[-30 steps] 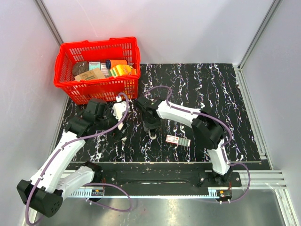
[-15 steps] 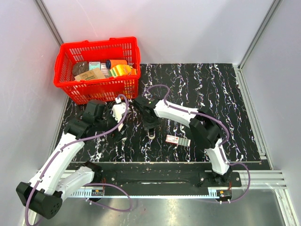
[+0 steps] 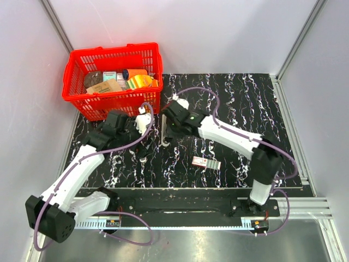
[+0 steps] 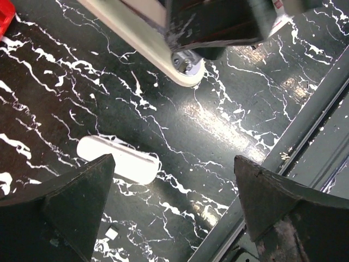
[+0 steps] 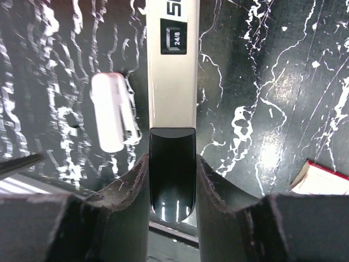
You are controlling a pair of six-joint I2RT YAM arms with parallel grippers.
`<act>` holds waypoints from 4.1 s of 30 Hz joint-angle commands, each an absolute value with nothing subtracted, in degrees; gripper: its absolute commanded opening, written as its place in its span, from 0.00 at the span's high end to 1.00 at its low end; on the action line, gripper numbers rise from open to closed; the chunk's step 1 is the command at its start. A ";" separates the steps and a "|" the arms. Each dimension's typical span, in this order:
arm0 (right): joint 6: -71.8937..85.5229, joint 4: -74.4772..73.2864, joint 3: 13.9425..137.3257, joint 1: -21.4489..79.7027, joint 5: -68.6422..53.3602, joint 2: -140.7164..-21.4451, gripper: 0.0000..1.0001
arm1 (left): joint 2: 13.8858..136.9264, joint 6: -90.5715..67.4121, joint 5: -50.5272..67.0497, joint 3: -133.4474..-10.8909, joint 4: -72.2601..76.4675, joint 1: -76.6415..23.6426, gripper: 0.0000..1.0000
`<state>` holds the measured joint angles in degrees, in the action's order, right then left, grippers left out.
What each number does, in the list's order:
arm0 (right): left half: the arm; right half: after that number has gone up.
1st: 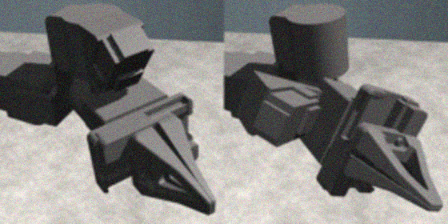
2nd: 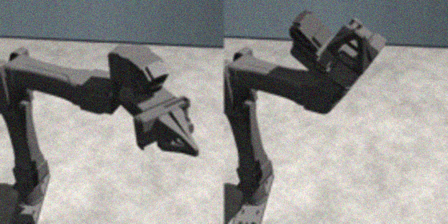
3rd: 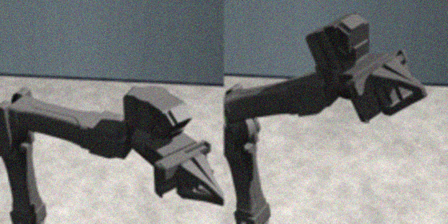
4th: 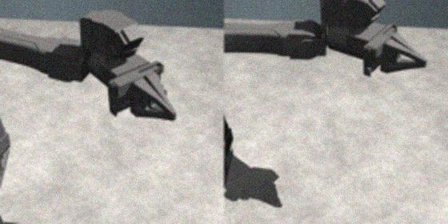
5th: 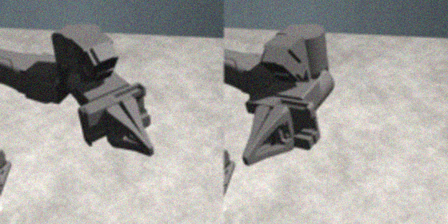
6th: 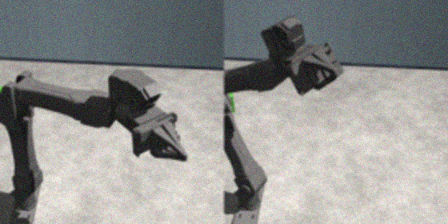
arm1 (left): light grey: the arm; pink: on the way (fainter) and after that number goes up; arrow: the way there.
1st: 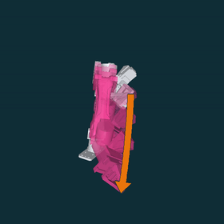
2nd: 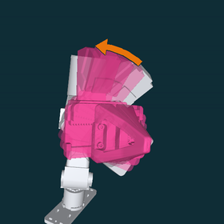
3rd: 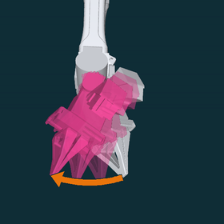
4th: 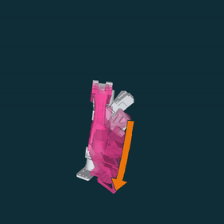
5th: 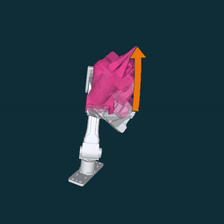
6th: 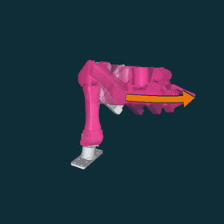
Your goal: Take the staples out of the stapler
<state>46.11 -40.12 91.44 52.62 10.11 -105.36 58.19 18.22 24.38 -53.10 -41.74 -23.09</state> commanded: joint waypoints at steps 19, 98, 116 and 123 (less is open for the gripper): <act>64.16 -14.07 69.52 52.47 13.36 -86.57 1.00 | 77.60 19.51 40.16 -55.99 -30.15 -23.20 0.01; 23.48 -14.77 62.75 34.28 5.45 -89.74 1.00 | 88.50 82.52 -28.21 -18.73 52.28 -41.92 1.00; 24.52 -12.57 61.96 32.43 0.18 -90.61 1.00 | 84.29 54.78 -30.68 -38.57 23.41 -42.10 1.00; 24.61 -12.22 61.35 32.43 1.05 -90.97 1.00 | 82.36 47.20 -26.46 -44.30 13.19 -40.79 0.98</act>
<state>24.08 -14.57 61.43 32.32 0.80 -90.70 84.18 55.27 -29.23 -42.94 23.22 -41.82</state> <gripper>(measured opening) 0.006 0.013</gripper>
